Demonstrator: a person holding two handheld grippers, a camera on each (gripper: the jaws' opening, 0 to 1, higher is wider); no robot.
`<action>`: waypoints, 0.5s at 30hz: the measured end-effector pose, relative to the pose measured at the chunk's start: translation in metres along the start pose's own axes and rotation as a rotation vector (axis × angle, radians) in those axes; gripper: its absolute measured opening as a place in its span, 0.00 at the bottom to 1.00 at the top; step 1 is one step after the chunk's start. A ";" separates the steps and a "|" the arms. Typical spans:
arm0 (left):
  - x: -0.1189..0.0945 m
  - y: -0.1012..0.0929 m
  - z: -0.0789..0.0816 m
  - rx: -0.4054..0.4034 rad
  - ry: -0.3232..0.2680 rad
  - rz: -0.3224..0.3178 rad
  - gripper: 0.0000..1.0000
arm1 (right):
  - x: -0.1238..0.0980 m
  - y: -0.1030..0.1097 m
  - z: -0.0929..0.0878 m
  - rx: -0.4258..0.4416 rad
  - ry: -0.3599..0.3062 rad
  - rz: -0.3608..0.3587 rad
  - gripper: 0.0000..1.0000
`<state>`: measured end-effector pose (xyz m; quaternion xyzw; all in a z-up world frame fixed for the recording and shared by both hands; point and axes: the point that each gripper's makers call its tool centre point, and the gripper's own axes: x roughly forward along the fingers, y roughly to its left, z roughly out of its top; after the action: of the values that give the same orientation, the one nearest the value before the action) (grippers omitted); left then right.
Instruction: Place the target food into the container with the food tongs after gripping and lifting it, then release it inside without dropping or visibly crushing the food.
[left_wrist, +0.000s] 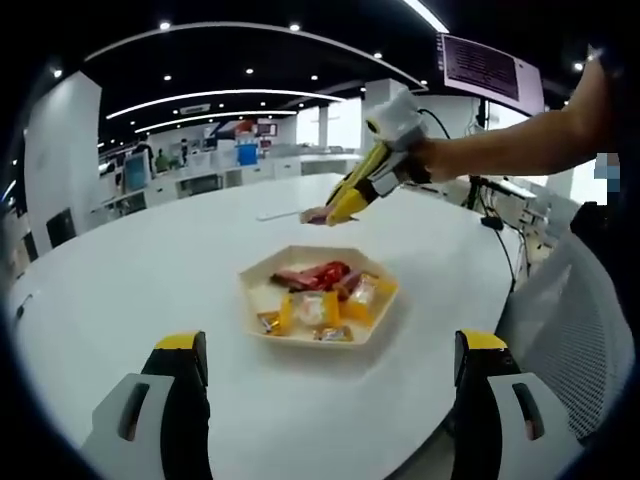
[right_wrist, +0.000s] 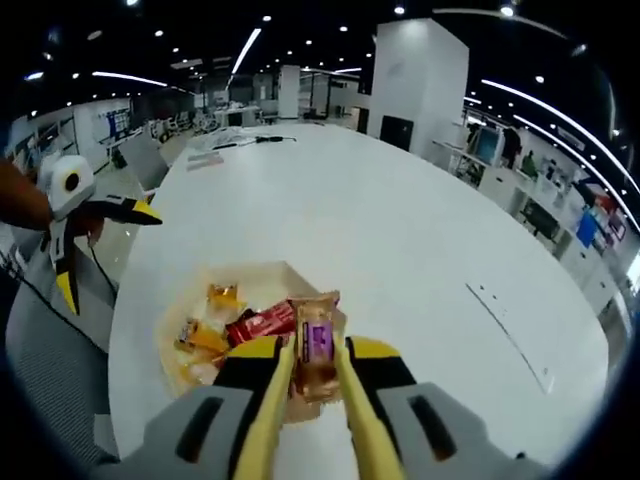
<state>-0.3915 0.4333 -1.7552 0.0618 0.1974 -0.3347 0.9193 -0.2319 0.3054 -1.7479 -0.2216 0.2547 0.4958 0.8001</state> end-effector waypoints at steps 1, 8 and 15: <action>0.000 0.000 0.000 0.000 0.000 0.000 1.00 | 0.004 0.001 0.001 -0.006 0.002 0.000 0.24; 0.000 -0.001 0.002 -0.001 -0.004 -0.003 1.00 | 0.023 0.005 0.001 0.001 0.009 0.015 0.25; -0.001 0.000 0.003 -0.008 -0.009 0.001 1.00 | 0.035 0.012 0.005 -0.014 0.006 0.028 0.28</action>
<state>-0.3914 0.4326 -1.7526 0.0568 0.1944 -0.3336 0.9207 -0.2289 0.3372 -1.7677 -0.2252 0.2569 0.5081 0.7907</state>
